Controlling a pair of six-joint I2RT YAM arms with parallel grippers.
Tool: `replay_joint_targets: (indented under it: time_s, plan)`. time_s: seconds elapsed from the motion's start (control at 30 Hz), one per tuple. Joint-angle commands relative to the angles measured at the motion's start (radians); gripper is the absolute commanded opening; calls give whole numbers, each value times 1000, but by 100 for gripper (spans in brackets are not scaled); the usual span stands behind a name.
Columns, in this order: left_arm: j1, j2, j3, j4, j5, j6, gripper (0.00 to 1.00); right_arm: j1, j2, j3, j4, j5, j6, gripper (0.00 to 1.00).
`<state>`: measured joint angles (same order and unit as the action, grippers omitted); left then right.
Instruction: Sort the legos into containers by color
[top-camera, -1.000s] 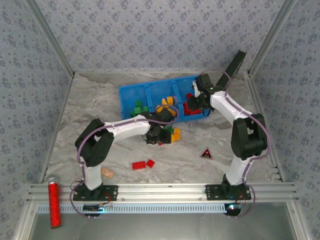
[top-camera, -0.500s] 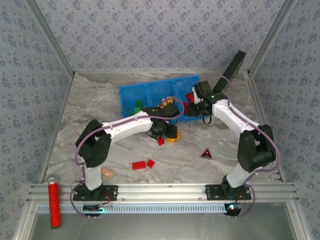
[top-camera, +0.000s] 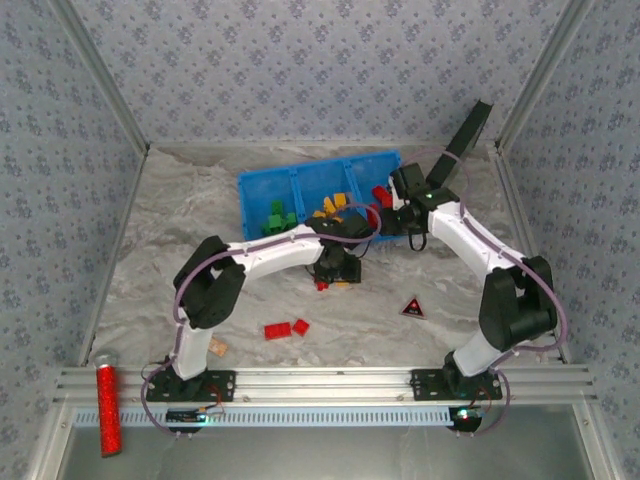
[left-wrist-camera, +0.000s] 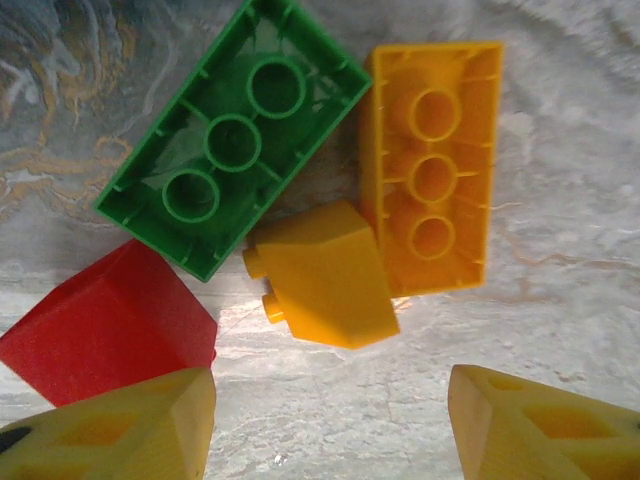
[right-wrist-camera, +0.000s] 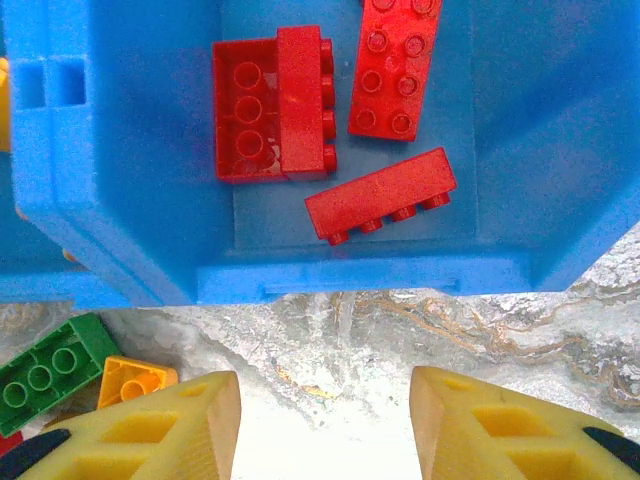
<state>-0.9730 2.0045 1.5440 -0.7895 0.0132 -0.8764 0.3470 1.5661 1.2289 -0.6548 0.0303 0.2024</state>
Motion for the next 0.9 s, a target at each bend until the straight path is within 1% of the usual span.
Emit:
replay_joint_targets:
  time_s: [0.0, 0.13, 0.17, 0.23, 0.43, 0.6, 0.8, 0.87]
  plan:
    - [-8, 30, 34, -32, 7, -38, 63, -15, -48, -19, -22, 10, 9, 50]
    - [-7, 64, 58, -17, -4, -50, 62, -31, -67, -28, -8, -10, 6, 50]
    - [-8, 74, 68, -18, -4, -52, 61, -34, -66, -63, -4, -15, 5, 50]
    - [-9, 98, 93, -22, 0, -53, 61, -42, -67, -71, -1, -25, 2, 51]
    - [-16, 152, 145, -64, 6, -49, 60, -68, -68, -94, 21, -47, -10, 51]
    - [-16, 166, 127, -82, 4, -59, 59, -84, -68, -106, 33, -63, -21, 51]
    - [-22, 167, 89, -120, -28, -38, 59, -107, -69, -115, 37, -81, -38, 51]
    - [-22, 170, 79, -127, -39, -32, 57, -112, -71, -115, 39, -87, -44, 51]
